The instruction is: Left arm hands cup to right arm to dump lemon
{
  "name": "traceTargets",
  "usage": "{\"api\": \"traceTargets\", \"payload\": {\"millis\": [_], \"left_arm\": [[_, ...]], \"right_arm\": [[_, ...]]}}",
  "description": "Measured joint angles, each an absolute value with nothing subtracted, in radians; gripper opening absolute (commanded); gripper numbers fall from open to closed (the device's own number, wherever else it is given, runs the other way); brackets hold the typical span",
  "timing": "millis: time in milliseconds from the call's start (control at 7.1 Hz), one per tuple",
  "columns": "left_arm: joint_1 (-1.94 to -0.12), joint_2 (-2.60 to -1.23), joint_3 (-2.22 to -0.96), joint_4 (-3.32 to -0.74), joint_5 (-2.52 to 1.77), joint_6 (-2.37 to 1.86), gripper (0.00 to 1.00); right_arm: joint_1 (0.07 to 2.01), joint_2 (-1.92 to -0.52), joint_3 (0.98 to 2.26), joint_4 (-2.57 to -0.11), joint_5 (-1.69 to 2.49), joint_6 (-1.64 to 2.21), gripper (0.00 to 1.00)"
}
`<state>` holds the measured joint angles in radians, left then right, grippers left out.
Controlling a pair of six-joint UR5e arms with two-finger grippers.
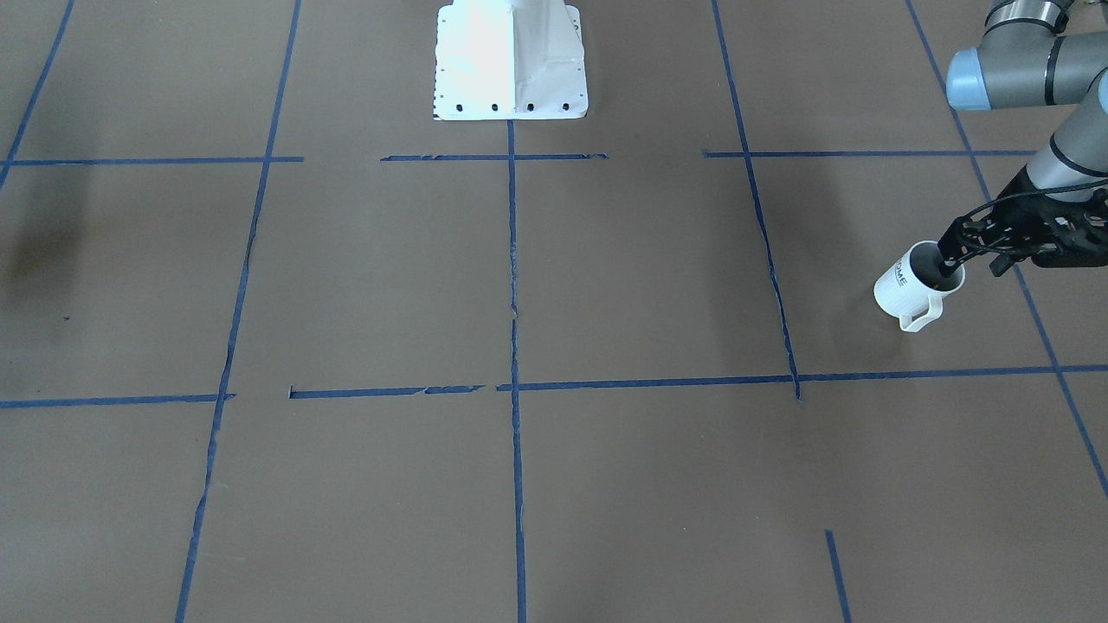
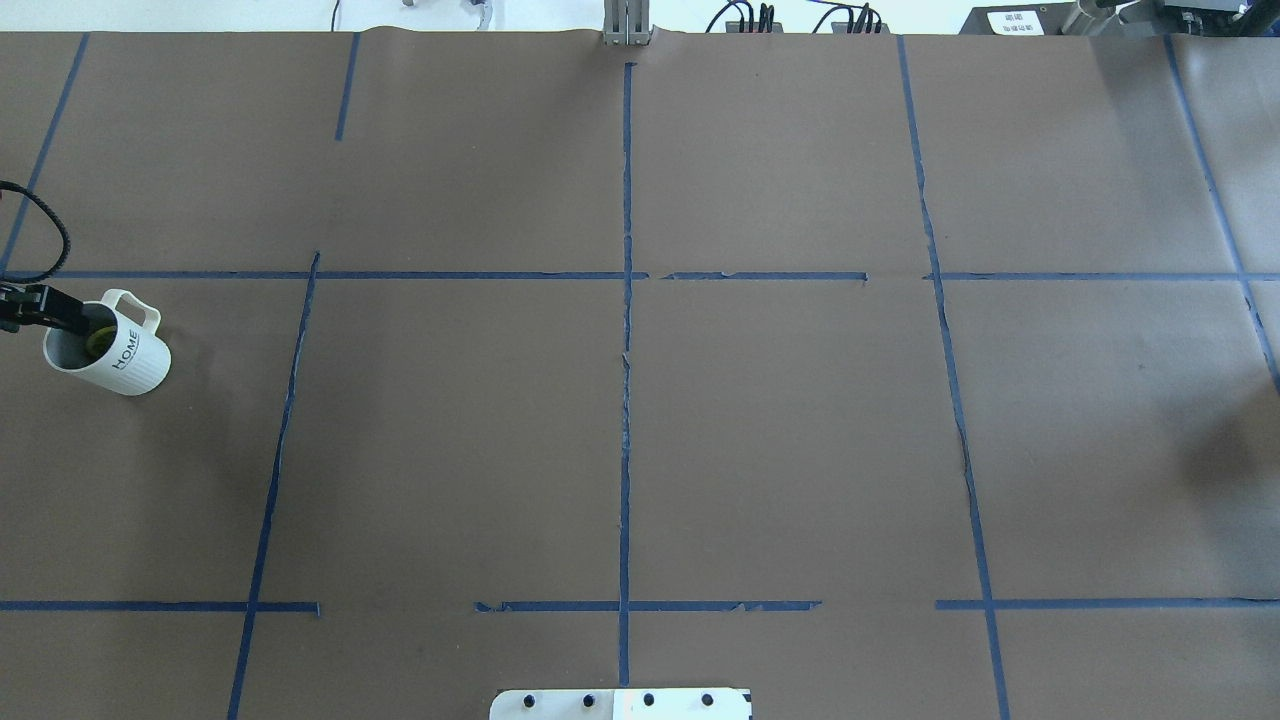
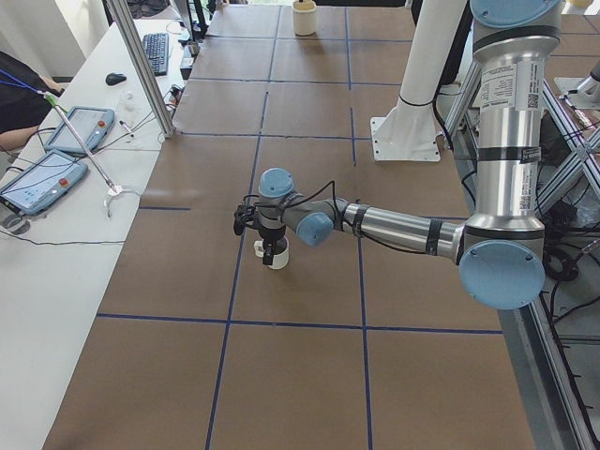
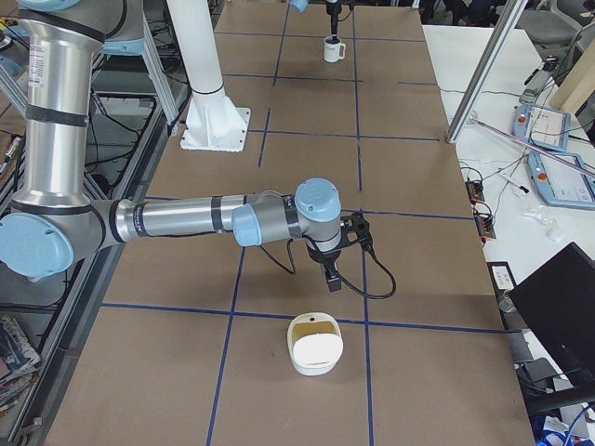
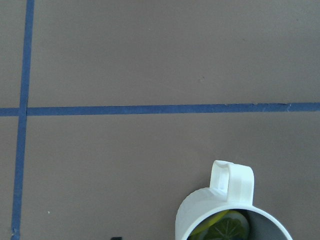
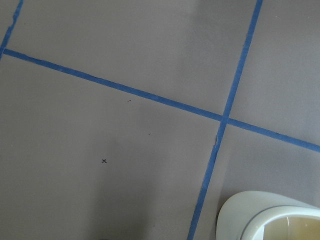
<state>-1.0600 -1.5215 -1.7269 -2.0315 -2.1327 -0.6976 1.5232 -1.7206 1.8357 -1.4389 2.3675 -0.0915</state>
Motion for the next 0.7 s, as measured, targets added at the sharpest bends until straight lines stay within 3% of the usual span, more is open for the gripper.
{"api": "traceTargets", "payload": {"millis": [141,282,704], "left_arm": [[-1.048,-1.520,-1.725,-2.045,-2.132,-0.697,0.23],[-1.043,-1.517,-1.723,-2.065,-2.133,-0.700,0.08],[-1.043,-1.503,-1.715,-2.082,-2.132,-0.692,0.00]], "right_arm": [[1.523,-1.721,1.835,-1.439,2.367,-0.092,1.00],[1.523,-1.722,1.835,-1.438,2.367,-0.094,1.00],[1.523,-1.725,1.834,-1.426,2.367,-0.095,1.00]]}}
